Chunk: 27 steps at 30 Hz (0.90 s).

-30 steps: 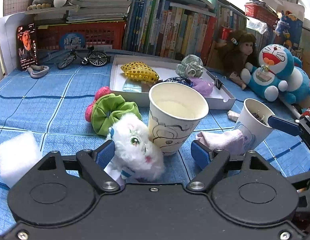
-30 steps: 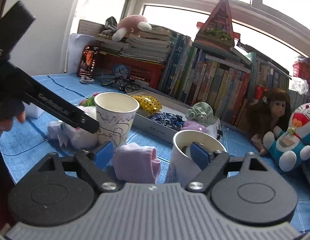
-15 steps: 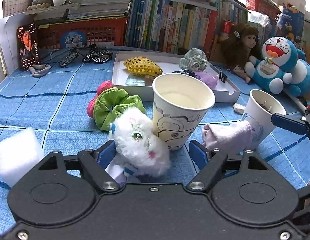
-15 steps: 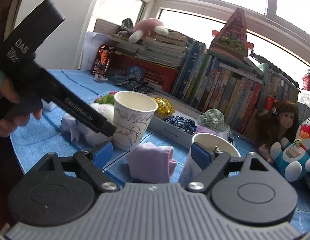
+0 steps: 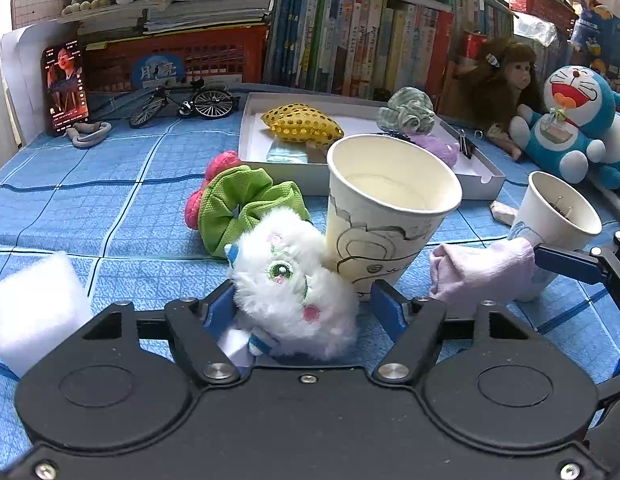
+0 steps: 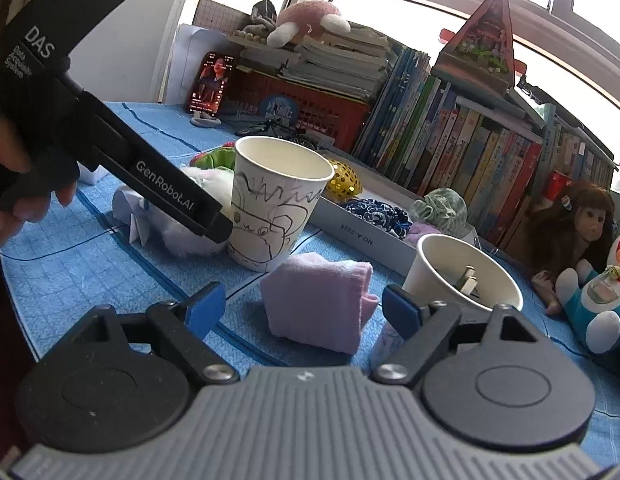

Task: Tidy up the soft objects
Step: 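Grasp the white plush with the left gripper while the right gripper grasps the pink sock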

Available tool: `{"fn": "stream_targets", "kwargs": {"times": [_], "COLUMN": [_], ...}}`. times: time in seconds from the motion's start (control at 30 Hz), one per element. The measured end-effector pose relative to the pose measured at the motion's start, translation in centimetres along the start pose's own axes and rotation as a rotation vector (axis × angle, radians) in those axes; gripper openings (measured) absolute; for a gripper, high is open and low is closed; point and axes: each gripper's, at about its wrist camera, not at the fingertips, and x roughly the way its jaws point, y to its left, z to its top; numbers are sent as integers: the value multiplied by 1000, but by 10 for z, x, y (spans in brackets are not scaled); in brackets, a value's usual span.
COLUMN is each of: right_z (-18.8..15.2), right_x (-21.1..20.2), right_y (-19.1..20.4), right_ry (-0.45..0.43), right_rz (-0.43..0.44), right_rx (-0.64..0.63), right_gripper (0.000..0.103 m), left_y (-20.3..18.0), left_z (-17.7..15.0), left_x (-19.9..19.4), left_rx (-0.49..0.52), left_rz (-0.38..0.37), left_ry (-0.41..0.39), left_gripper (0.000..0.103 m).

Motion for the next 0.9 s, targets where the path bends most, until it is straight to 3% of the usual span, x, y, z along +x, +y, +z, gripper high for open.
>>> {"fn": "stream_targets", "kwargs": {"times": [0.63, 0.73, 0.9], "right_z": [5, 6, 7], "right_x": [23, 23, 20], "right_y": [9, 10, 15], "right_ry": [46, 48, 42], "right_rz": [-69, -63, -56], "right_rx": [-25, -23, -33], "right_gripper": [92, 92, 73], "left_y": [11, 11, 12], "left_z": [0, -1, -4], "left_x": [18, 16, 9], "left_rx": [-31, -31, -39], "left_rz": [-25, -18, -33], "left_ry": [15, 7, 9], "left_gripper": [65, 59, 58]}}
